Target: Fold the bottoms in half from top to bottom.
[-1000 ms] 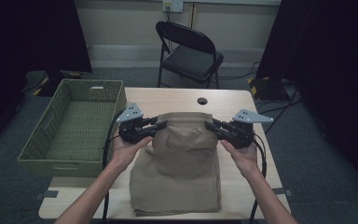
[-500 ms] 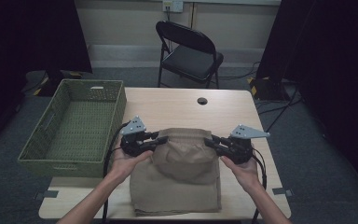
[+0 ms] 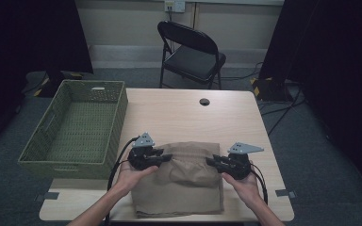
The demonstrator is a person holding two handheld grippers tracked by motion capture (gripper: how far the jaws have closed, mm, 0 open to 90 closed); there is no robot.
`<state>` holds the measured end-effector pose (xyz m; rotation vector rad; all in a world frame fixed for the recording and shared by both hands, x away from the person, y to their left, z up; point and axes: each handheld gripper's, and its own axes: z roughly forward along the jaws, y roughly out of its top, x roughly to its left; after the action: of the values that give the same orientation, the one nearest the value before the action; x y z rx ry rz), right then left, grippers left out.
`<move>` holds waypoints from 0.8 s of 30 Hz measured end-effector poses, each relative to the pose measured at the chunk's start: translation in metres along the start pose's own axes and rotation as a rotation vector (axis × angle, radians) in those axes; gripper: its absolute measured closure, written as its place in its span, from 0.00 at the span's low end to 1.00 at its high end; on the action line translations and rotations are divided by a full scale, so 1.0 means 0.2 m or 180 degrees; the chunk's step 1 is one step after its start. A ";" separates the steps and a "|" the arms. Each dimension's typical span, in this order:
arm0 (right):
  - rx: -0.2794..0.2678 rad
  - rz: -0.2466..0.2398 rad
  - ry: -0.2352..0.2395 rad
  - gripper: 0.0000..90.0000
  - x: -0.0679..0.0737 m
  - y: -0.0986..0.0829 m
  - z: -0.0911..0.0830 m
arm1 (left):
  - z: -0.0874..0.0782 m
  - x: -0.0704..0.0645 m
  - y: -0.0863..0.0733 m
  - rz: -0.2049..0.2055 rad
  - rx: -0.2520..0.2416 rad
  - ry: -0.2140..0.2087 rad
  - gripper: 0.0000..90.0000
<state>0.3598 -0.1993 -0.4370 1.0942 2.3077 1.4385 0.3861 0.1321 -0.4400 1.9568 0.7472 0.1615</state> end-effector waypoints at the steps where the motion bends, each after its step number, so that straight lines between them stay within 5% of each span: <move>1: -0.0005 0.0006 0.0014 0.82 0.00 -0.01 0.00 | 0.00 0.01 0.00 -0.0027 -0.0017 -0.0034 0.73; 10: 0.0108 -0.0029 0.0019 0.82 0.02 -0.05 0.00 | -0.06 0.05 0.03 -0.0291 -0.0340 -0.0153 0.58; 16: 0.0159 -0.0157 0.0062 0.81 0.05 -0.08 -0.03 | 0.01 0.12 -0.04 -0.0466 -0.0034 0.0091 0.63; 19: 0.0215 -0.0185 0.0093 0.79 0.07 -0.11 -0.05 | 0.05 0.15 -0.07 -0.0524 0.0151 0.0120 0.60; 22: 0.0245 -0.0207 0.0152 0.74 0.08 -0.12 -0.07 | 0.08 0.12 -0.08 -0.0429 0.0307 0.0117 0.52; 24: 0.0209 -0.0177 0.0199 0.65 0.07 -0.12 -0.08 | 0.08 0.10 -0.07 -0.0406 0.0298 0.0006 0.49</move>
<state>0.3292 -0.2068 -0.4455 1.0074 2.4243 1.4054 0.4030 0.1357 -0.4648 1.9900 0.8921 0.0519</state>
